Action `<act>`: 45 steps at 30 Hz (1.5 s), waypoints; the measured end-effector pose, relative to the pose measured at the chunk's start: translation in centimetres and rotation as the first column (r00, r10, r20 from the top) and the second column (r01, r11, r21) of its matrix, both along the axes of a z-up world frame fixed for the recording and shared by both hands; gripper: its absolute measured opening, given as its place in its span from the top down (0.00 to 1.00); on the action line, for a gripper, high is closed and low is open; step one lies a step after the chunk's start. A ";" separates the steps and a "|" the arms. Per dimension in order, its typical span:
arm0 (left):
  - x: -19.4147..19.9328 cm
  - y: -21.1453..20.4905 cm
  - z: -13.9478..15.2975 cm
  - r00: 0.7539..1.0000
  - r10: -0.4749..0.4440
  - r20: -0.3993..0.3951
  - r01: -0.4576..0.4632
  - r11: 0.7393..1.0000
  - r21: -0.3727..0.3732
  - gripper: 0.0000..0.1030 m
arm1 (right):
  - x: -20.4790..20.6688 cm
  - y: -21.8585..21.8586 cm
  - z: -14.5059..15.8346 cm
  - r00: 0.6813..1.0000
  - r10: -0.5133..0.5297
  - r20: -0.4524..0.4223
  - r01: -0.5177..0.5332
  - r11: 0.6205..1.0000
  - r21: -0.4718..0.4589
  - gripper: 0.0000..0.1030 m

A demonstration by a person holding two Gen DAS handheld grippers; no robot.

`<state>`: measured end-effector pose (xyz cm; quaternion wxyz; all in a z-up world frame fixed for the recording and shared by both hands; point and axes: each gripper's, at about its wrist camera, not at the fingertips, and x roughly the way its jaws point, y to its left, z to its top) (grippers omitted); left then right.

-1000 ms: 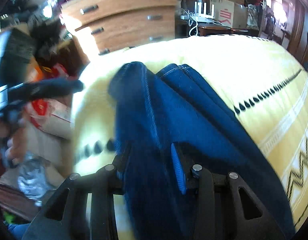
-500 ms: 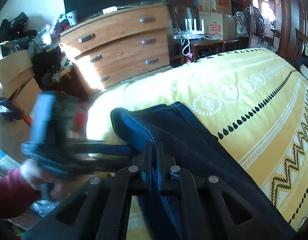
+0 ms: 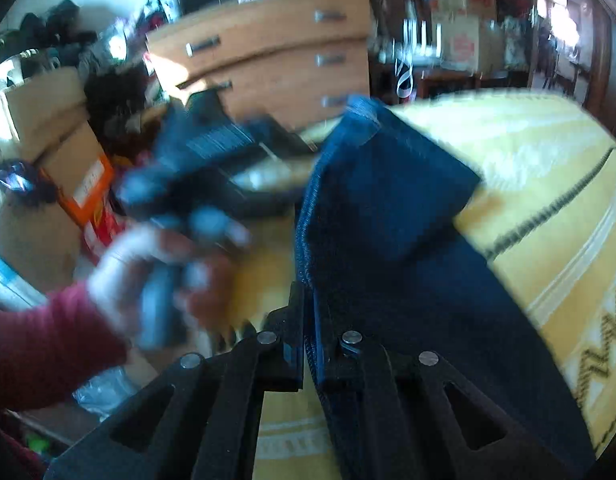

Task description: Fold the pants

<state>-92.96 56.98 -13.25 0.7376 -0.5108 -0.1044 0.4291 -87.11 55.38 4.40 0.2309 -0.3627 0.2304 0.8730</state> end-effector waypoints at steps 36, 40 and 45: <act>2.0 -1.6 2.1 0.943 0.053 -0.328 -0.076 0.996 -0.055 0.20 | 12.4 11.5 -5.0 0.980 -0.115 0.165 0.099 0.990 0.102 0.97; 2.2 -1.4 1.9 0.939 0.066 -0.337 -0.090 0.994 -0.054 0.19 | 12.8 12.8 -5.8 0.975 -0.160 0.152 0.149 0.985 0.081 0.96; 2.4 -1.8 2.9 0.937 0.063 -0.344 -0.085 0.995 -0.049 0.19 | 14.5 11.3 -4.0 0.960 -0.236 0.151 0.211 0.963 0.167 0.86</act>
